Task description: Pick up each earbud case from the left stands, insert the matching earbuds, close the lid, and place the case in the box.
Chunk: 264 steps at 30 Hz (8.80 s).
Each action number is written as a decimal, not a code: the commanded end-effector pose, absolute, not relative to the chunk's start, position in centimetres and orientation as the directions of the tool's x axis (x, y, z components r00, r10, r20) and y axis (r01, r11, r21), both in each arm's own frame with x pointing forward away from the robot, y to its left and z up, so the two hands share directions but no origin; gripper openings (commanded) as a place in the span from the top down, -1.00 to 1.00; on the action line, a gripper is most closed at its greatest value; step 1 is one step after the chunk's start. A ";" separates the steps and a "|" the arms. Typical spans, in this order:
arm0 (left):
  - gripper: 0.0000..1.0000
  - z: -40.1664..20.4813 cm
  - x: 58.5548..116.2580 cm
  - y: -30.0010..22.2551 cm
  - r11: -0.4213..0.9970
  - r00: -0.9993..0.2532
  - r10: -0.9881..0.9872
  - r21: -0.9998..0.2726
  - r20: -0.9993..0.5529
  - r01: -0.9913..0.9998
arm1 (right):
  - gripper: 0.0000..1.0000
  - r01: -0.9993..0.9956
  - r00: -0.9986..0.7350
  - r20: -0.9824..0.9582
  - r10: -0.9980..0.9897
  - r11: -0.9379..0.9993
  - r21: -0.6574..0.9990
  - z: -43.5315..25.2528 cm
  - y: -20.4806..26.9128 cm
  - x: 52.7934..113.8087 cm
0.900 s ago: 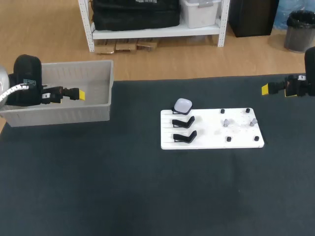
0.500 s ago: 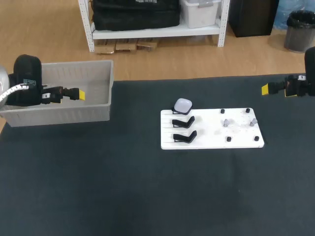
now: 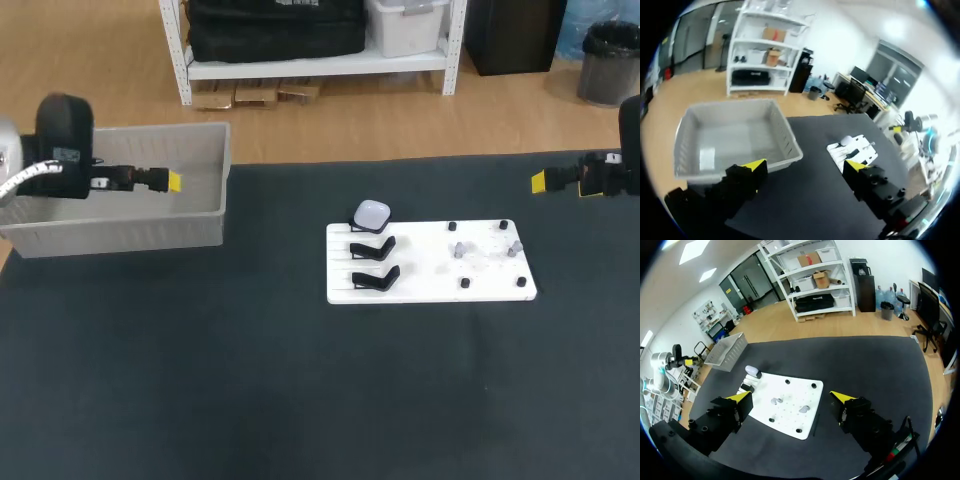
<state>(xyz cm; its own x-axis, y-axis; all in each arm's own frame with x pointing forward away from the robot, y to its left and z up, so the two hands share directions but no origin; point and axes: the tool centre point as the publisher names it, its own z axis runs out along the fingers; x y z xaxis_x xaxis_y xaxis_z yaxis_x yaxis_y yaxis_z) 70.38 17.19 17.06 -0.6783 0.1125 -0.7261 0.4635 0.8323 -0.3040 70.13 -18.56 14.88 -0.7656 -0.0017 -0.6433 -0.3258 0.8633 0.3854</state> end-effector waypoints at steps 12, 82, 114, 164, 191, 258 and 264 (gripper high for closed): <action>-1.00 18.0 69.2 16.2 0.027 0.167 0.418 0.196 -0.893 0.980 | -1.00 -0.325 -0.766 -0.643 -0.001 0.863 0.386 14.9 -18.6 70.1; -1.00 5.7 77.1 -5.4 0.103 -0.071 0.583 -0.013 -0.810 0.995 | -1.00 -0.325 -0.766 -0.643 -0.001 0.863 0.386 14.9 -18.6 70.1; -0.62 2.1 78.8 -10.2 0.045 -0.111 0.488 -0.101 -0.866 0.994 | -1.00 -0.325 -0.766 -0.643 -0.001 0.863 0.386 14.9 -18.6 70.1; 1.00 1.3 78.9 -10.5 0.013 -0.098 0.469 -0.104 -0.878 0.995 | -1.00 -0.325 -0.766 -0.643 -0.001 0.863 0.386 14.9 -18.6 70.1; 1.00 9.2 77.9 -10.7 -0.004 -0.024 0.577 -0.033 -0.816 0.999 | -1.00 -0.455 -0.787 -0.591 -0.176 0.813 0.364 13.5 -9.2 70.4; 1.00 14.5 73.1 -13.5 -0.023 0.107 0.218 0.104 -0.970 0.994 | -1.00 -0.489 -0.777 -0.455 -0.434 0.872 0.003 14.3 -12.7 70.2; 1.00 14.5 73.1 -13.4 -0.025 0.106 0.212 0.103 -0.972 0.994 | -1.00 -0.471 -0.785 -0.422 -0.453 0.880 -0.069 14.2 -12.9 69.5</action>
<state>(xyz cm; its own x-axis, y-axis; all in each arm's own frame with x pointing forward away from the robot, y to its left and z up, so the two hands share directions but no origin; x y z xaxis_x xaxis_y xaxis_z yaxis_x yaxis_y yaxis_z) 73.41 -13.49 14.69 0.1025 0.2286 -0.9681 0.9945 -0.0455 0.0945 70.28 -12.95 13.96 -0.7861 -0.4574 -0.4158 -0.5262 0.8481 0.0619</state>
